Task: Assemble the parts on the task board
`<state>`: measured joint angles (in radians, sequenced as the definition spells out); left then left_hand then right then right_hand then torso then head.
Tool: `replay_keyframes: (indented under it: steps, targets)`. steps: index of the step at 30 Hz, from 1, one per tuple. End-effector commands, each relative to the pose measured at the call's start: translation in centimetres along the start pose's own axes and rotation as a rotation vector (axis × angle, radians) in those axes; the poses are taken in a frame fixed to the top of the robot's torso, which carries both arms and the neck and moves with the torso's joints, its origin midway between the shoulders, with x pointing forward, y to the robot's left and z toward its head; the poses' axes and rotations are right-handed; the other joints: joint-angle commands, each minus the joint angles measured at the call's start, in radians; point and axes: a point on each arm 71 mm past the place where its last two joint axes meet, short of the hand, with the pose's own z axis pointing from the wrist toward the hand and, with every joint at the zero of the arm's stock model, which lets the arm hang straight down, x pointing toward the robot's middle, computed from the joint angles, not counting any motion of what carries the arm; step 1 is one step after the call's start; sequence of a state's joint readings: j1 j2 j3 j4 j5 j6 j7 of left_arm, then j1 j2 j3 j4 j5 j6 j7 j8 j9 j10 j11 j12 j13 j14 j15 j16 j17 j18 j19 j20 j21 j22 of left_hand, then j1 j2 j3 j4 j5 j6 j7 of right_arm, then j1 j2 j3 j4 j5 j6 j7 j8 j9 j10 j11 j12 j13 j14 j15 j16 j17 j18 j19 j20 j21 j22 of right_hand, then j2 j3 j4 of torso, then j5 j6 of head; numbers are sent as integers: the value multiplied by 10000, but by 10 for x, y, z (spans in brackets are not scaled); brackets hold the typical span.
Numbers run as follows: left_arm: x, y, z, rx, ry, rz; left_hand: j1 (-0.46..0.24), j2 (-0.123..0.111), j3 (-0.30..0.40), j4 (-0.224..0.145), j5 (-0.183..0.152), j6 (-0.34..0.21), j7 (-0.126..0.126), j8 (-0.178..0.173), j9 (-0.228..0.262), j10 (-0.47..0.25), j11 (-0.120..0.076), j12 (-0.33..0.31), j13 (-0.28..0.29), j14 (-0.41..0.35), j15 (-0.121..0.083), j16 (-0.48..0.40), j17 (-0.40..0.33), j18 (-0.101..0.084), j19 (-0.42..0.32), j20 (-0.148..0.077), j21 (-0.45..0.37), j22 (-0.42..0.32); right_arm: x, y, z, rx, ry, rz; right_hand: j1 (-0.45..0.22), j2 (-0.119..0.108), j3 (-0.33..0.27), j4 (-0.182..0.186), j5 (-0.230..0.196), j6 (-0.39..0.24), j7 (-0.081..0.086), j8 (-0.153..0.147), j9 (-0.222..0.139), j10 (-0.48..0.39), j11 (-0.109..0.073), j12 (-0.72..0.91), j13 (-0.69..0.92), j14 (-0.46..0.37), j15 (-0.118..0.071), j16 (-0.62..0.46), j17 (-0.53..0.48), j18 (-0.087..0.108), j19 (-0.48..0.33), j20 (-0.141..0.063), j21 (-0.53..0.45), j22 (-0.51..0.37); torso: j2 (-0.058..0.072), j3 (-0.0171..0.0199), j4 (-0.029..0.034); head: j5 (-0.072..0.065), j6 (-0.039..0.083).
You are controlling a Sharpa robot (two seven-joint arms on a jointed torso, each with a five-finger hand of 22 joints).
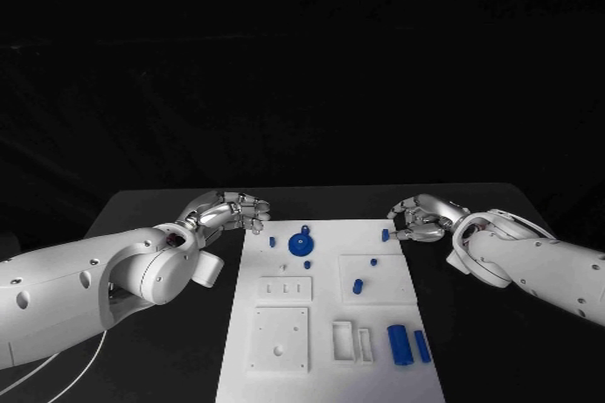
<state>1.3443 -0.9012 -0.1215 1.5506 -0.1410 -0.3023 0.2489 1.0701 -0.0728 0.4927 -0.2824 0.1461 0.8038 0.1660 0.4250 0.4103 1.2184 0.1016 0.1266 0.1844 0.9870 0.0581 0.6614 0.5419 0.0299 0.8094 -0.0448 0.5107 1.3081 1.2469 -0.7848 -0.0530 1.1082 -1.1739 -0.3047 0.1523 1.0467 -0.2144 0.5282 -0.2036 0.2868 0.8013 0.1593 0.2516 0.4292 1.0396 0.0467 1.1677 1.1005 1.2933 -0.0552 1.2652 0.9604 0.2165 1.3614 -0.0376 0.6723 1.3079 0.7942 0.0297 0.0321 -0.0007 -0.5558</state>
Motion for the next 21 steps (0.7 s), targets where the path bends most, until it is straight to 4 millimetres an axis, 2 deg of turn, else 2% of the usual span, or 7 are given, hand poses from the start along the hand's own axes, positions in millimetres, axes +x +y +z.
replay_keyframes:
  steps: [1,6,13,16,18,19,21]
  targets:
    - [2,-2,0,190,216,-23,35,-5,50,3,11,20,24,-69,17,40,0,-48,20,-83,-16,45,-16,201,-53,14,49,190,6,1,0,-154,318,234,-107,62,-161,-55,-384,23,105,3,-9,-162,84,44,-16,-72,-13,-44,18,453,-69,1,-50,168,6,-2,-9,-22,-11]
    - [1,-2,-1,186,230,-22,31,1,51,8,10,19,25,-72,20,39,0,-51,23,-84,-16,45,-17,201,-53,15,50,189,16,-1,-2,-113,549,282,-224,57,-315,-78,-474,1,110,-8,-15,-185,89,42,-23,-84,-8,-55,26,453,-83,5,-67,166,4,-33,27,-118,-53]
    - [-1,-2,-1,169,186,3,33,2,52,7,9,18,25,-76,24,38,0,-56,26,-86,-15,45,-18,201,-56,15,50,188,26,-3,-2,-34,674,304,-252,165,-465,-183,-552,-12,112,-13,-17,-212,91,48,-28,-100,-6,-64,40,453,-99,-6,-86,166,-7,-27,32,-123,-131]
    - [-1,-2,-1,167,189,8,34,2,53,6,8,18,25,-77,25,37,0,-57,27,-87,-15,45,-19,202,-57,15,50,188,28,-2,-1,-52,718,226,-168,363,-453,-244,-1270,50,98,21,-8,-214,77,60,-37,-93,-19,-70,51,453,-91,-15,-102,161,-7,-22,30,-118,-161]
    - [-1,-2,-1,167,192,9,34,2,53,6,8,18,25,-78,25,37,0,-57,28,-87,-15,45,-19,201,-57,15,50,188,29,-1,-1,-60,738,221,-149,385,-428,-243,-1384,66,92,27,-7,-212,72,61,-41,-92,-23,-73,52,453,-91,-14,-108,158,-10,-26,33,-118,-167]
    - [-1,-2,-1,166,191,10,34,2,53,7,8,18,25,-78,26,38,0,-58,28,-87,-15,45,-19,201,-57,15,50,188,30,-1,-1,-60,733,220,-83,458,-320,-209,-1803,159,67,73,6,-197,51,68,-48,-79,-44,-74,56,453,-75,-17,-115,154,-13,-33,35,-120,-167]
    - [-1,-2,-1,164,189,13,34,2,53,7,8,18,25,-79,26,37,0,-59,29,-88,-15,45,-19,201,-57,15,50,188,30,-1,-1,-49,728,208,-18,493,-153,-133,-2131,254,36,112,10,-176,19,74,-58,-64,-73,-83,58,453,-53,-16,-122,153,-14,-34,37,-127,-174]
